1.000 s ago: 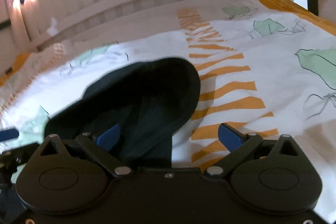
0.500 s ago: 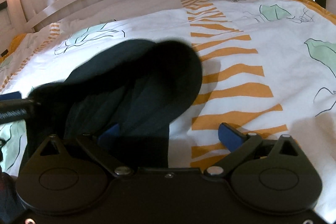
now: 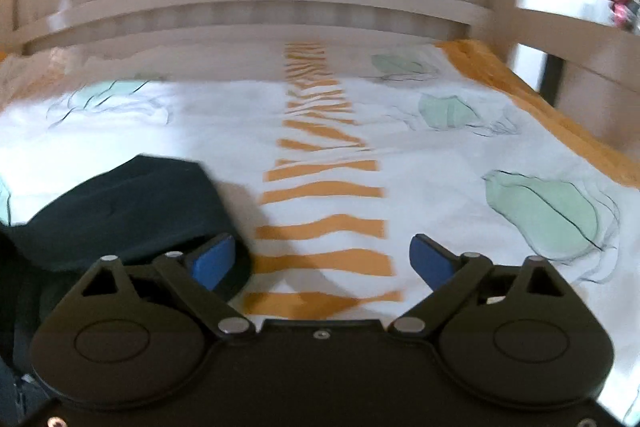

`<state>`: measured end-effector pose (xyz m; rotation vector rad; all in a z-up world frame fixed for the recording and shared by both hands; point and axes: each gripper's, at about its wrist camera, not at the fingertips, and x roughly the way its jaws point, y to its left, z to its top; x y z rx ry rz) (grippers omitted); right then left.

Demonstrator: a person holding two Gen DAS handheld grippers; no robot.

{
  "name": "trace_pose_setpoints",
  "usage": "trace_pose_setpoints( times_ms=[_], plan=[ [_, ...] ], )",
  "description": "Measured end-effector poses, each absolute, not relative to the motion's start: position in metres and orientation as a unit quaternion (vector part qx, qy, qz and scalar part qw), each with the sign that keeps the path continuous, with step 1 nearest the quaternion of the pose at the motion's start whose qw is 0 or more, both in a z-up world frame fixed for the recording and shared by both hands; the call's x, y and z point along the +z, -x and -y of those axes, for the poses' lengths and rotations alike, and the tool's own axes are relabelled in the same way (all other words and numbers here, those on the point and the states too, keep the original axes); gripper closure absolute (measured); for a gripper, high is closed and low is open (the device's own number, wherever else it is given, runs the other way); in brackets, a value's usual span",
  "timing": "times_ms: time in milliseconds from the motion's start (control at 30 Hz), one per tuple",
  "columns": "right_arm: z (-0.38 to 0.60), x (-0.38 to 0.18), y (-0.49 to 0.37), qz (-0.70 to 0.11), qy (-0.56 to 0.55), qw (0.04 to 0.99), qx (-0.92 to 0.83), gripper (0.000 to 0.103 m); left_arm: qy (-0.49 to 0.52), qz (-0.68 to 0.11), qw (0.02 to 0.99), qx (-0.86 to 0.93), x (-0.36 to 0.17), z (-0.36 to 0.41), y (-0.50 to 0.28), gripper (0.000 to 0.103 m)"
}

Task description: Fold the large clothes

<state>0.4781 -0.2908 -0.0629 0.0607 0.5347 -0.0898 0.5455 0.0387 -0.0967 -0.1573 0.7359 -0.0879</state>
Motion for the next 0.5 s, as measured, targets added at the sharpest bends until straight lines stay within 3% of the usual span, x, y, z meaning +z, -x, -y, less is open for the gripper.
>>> trace_pose_setpoints(
  times_ms=[133,367,500],
  plan=[
    [0.314,-0.071,-0.471,-0.295,-0.085,0.952,-0.011,0.009,0.059,-0.335,0.939,-0.048,-0.095,-0.033,-0.533,0.000],
    [0.308,-0.082,-0.456,-0.307,-0.078,0.948,0.030,0.009,-0.163,-0.265,0.943,-0.123,-0.084,0.030,-0.506,0.000],
    [0.297,-0.076,-0.455,-0.301,-0.055,0.950,0.053,0.009,-0.201,-0.247,0.938,-0.139,-0.080,0.056,-0.508,0.000]
  ],
)
